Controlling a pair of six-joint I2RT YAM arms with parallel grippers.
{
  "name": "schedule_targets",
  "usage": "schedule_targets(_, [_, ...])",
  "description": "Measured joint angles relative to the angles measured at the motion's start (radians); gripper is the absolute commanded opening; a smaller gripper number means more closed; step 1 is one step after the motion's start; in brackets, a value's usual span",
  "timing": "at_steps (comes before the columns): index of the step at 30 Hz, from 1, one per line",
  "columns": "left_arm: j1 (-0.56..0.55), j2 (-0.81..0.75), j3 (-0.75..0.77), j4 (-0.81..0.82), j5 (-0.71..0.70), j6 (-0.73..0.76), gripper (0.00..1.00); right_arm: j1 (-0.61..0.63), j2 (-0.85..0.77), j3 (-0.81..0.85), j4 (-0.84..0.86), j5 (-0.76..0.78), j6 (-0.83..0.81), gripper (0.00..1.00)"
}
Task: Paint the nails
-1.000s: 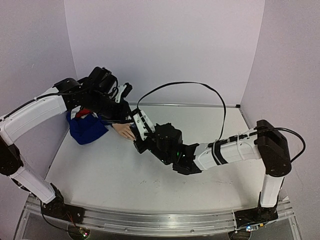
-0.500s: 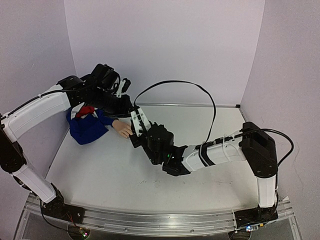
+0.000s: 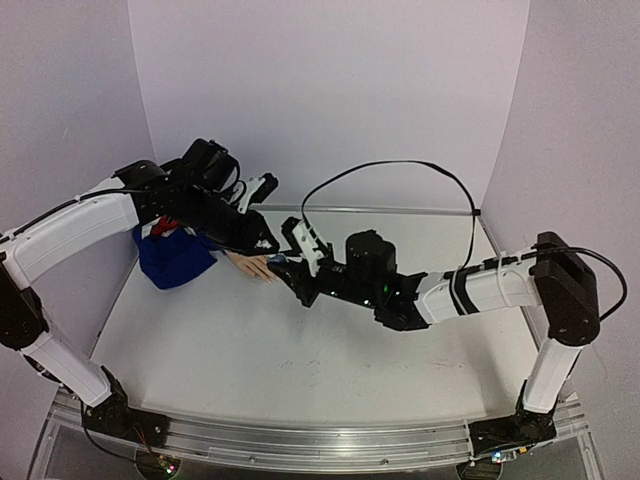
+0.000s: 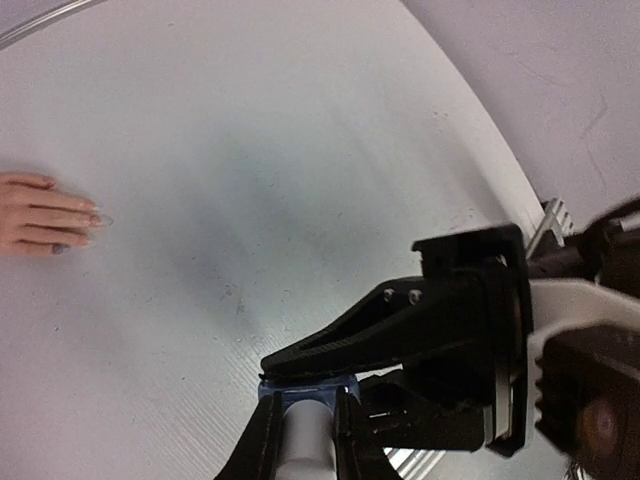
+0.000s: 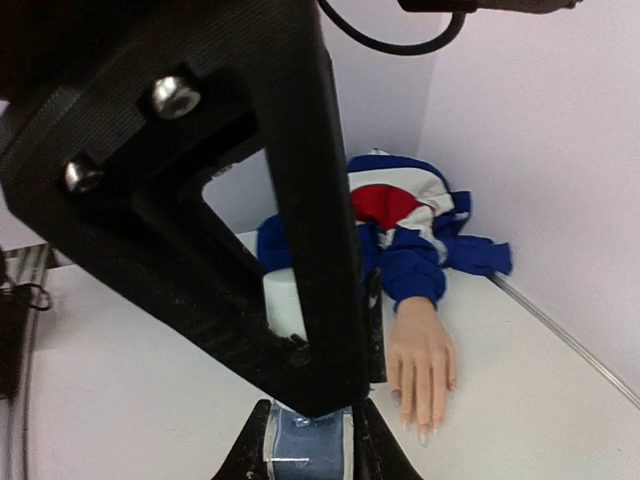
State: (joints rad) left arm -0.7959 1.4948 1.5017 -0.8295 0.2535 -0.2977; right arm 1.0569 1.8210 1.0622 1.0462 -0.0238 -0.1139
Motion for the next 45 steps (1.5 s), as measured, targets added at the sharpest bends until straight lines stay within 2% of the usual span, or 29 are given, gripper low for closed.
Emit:
schedule_targets(8, [-0.003,-0.041,-0.029,0.056,0.205,0.211,0.0,-0.154,-0.032,0.0,0.016,-0.684,0.344,0.0])
schedule_targets(11, [-0.003,-0.058,-0.042,0.061,0.305,0.287,0.0,-0.183,-0.005,0.027,0.06,-0.87,0.476,0.0])
schedule_targets(16, [-0.004,-0.079,-0.043,0.046,0.436,0.376,0.0,-0.192,0.033,0.067,0.176,-1.09,0.669,0.0])
schedule_targets(20, [-0.013,-0.09,-0.043,0.054,0.492,0.407,0.1,-0.19,0.033,0.07,0.236,-1.158,0.745,0.0])
schedule_targets(23, [-0.019,-0.101,-0.042,0.055,0.494,0.408,0.25,-0.187,0.033,0.07,0.265,-1.167,0.761,0.0])
schedule_targets(27, [-0.033,-0.121,-0.045,0.054,0.453,0.389,0.61,-0.185,0.03,0.071,0.332,-1.138,0.755,0.0])
schedule_targets(28, [-0.033,-0.129,-0.046,0.055,0.442,0.388,0.73,-0.185,0.03,0.07,0.35,-1.126,0.746,0.0])
schedule_targets(31, [-0.029,-0.169,-0.08,0.053,0.388,0.351,0.91,-0.188,0.011,0.054,0.399,-1.077,0.718,0.0])
schedule_targets(34, [-0.008,-0.232,-0.125,0.057,0.35,0.317,0.98,-0.196,-0.036,0.005,0.417,-1.024,0.676,0.0])
schedule_targets(38, [0.019,-0.364,-0.177,0.081,0.312,0.257,1.0,-0.205,-0.106,-0.057,0.34,-0.889,0.558,0.0])
schedule_targets(41, [0.017,-0.444,-0.217,0.128,0.262,0.177,0.99,-0.206,-0.154,-0.1,0.251,-0.7,0.47,0.0])
schedule_targets(45, [0.016,-0.48,-0.271,0.184,0.063,-0.04,0.97,-0.19,-0.187,-0.136,0.162,-0.375,0.401,0.0])
